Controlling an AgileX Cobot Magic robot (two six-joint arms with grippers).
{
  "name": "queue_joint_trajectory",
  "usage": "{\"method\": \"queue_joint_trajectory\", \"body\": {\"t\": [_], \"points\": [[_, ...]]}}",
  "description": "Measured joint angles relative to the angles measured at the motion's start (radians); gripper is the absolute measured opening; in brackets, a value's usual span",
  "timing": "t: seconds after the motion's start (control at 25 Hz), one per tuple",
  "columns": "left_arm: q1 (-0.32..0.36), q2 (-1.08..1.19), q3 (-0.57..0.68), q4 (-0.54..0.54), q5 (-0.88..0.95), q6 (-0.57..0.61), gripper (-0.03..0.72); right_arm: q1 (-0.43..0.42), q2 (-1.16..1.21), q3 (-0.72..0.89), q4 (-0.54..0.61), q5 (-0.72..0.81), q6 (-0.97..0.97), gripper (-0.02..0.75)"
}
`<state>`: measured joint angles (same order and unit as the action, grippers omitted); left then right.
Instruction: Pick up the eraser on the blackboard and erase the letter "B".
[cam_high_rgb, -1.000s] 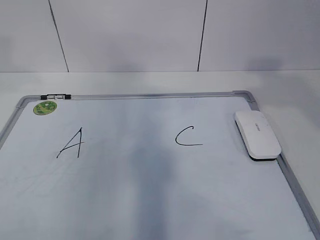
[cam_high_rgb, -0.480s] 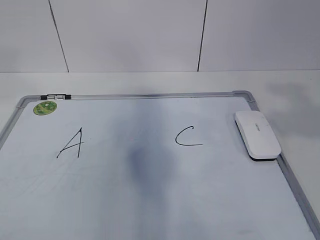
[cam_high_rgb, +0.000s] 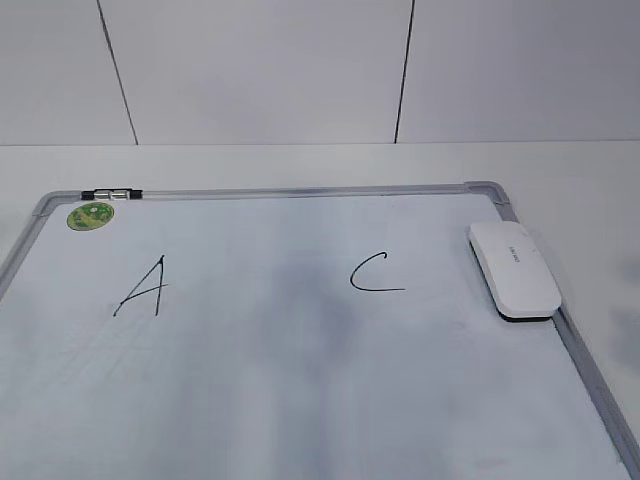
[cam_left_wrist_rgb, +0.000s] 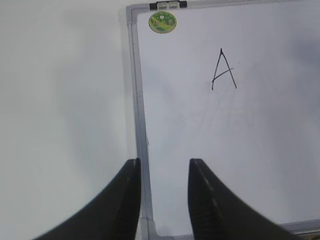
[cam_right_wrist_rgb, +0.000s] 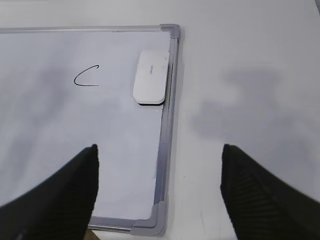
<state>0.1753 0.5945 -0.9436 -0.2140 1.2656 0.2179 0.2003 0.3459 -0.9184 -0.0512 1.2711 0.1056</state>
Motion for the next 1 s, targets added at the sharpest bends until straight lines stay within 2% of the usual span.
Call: {"method": "queue_joint_trajectory", "body": {"t": [0.36, 0.64, 1.0], "points": [[-0.085, -0.149, 0.159, -0.01, -0.027, 0.043, 0.243, 0.0, -0.19, 0.158, -0.006, 0.004, 0.0, 0.566], [-0.089, -0.311, 0.232, 0.0, -0.099, 0.045, 0.243, 0.0, -0.261, 0.301, -0.008, -0.005, -0.027, 0.566], [-0.096, -0.474, 0.385, 0.019, -0.152, 0.047, 0.243, 0.0, -0.265, 0.404, -0.009, -0.109, -0.068, 0.566]]}}
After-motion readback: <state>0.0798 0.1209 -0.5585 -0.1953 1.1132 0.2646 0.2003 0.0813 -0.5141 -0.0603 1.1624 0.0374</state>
